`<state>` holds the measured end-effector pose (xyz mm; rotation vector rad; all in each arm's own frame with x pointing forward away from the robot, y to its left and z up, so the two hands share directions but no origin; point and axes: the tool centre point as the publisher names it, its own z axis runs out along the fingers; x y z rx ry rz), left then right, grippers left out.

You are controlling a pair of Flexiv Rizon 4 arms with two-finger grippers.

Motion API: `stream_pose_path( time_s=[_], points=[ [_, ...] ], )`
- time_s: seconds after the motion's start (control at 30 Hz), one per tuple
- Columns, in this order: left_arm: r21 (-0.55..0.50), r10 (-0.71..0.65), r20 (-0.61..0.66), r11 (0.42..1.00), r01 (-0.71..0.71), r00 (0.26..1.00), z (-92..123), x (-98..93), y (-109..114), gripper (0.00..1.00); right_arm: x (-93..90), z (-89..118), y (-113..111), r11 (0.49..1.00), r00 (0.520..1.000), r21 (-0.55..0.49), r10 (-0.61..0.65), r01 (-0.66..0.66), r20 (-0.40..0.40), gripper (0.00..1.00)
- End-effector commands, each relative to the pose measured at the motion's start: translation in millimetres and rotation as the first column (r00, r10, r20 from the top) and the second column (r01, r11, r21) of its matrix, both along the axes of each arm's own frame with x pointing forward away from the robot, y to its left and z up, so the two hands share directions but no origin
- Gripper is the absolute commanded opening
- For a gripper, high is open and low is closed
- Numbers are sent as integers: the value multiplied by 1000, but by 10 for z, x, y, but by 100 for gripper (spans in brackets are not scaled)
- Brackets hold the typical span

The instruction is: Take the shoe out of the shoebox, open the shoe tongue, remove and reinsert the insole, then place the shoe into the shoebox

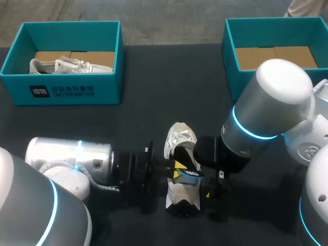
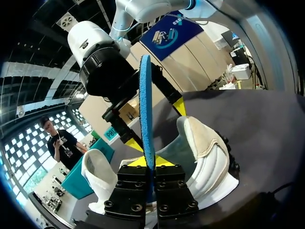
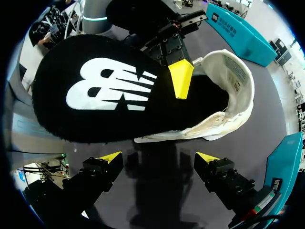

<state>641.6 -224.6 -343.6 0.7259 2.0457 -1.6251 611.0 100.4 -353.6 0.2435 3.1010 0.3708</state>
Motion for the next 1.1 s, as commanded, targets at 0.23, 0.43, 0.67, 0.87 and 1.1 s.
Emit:
stream_pose_path(
  time_s=[0.23, 0.43, 0.67, 0.87, 1.1],
  points=[
    [0, -15, 4, 1000, 15, 1000, 119, -107, 44, 23, -14, -10, -5, 1000, 1000, 0, 0, 0, 3, 100],
    [-7, -32, 12, 999, 32, 999, 189, -188, 43, 30, -14, -10, -5, 1000, 1000, 0, 0, 0, 3, 100],
    [-4, -39, 29, 999, 39, 999, 250, -249, 29, 28, -14, -10, -5, 1000, 1000, 0, 0, 0, 3, 100],
    [19, -34, 35, 999, 34, 999, 307, -291, 4, 27, -14, -10, -5, 1000, 1000, 0, 0, 0, 3, 100],
    [49, -45, 38, 998, 43, 998, 315, -310, -12, 0, -14, -10, -5, 1000, 1000, 0, 0, 0, 3, 100]
  ],
)
